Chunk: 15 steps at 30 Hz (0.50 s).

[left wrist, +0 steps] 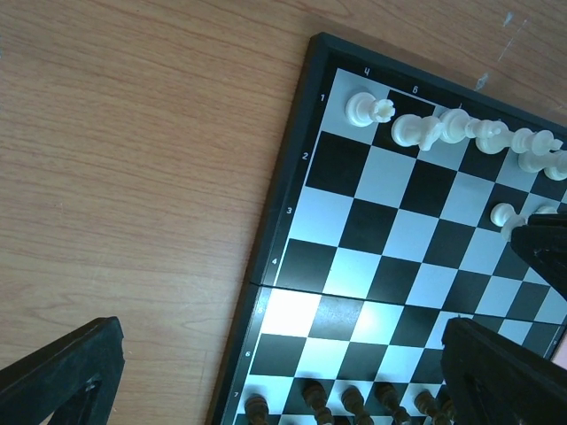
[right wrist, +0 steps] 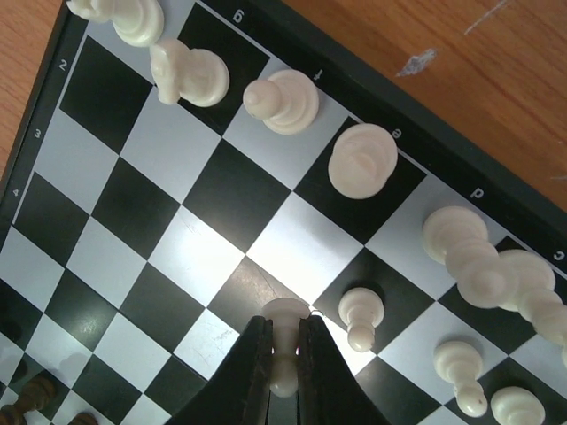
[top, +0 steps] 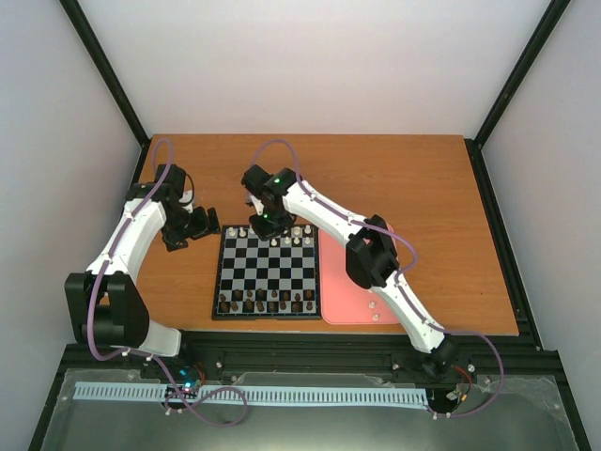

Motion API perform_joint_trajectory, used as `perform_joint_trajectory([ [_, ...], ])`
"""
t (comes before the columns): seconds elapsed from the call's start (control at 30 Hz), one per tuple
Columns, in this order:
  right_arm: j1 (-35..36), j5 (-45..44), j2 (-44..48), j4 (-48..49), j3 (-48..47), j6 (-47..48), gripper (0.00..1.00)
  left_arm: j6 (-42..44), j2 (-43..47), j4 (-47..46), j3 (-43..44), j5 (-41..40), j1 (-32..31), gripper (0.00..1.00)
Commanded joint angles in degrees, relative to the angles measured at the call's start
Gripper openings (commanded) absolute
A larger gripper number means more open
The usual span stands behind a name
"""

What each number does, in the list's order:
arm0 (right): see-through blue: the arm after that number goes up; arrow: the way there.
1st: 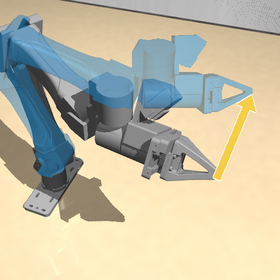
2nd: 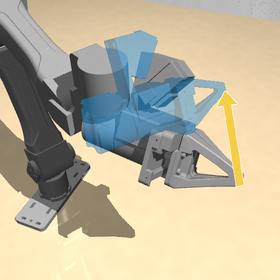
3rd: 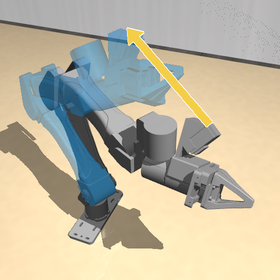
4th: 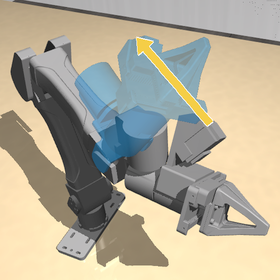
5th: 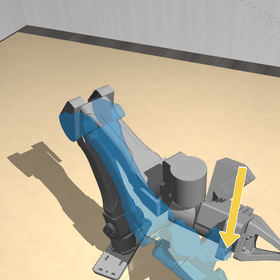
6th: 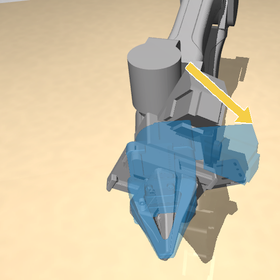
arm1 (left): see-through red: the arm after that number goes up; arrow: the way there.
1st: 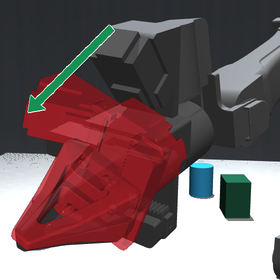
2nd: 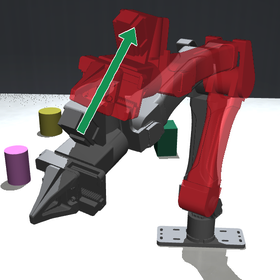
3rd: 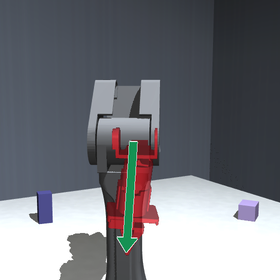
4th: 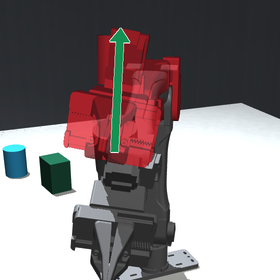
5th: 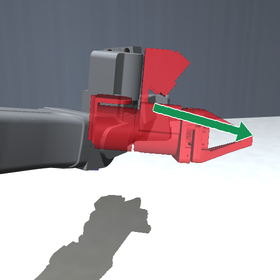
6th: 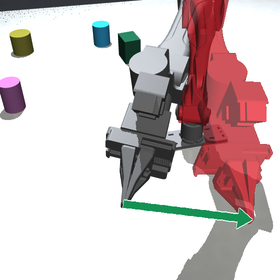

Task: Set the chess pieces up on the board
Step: Place the chess piece on the chessboard.

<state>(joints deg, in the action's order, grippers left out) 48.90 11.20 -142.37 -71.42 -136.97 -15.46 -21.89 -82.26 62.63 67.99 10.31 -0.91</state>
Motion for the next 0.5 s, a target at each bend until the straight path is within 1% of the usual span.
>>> perform_joint_trajectory([
  [0.0, 0.9, 1.4, -2.0, -0.9, -3.0, 0.5, 0.03, -0.4, 0.6, -0.8, 0.0, 0.9, -0.1, 1.00],
  [0.47, 1.1, 1.7, -4.8, -0.9, -5.3, 0.7, 0.04, -0.3, 1.3, -0.8, -0.5, 1.0, -0.1, 1.00],
])
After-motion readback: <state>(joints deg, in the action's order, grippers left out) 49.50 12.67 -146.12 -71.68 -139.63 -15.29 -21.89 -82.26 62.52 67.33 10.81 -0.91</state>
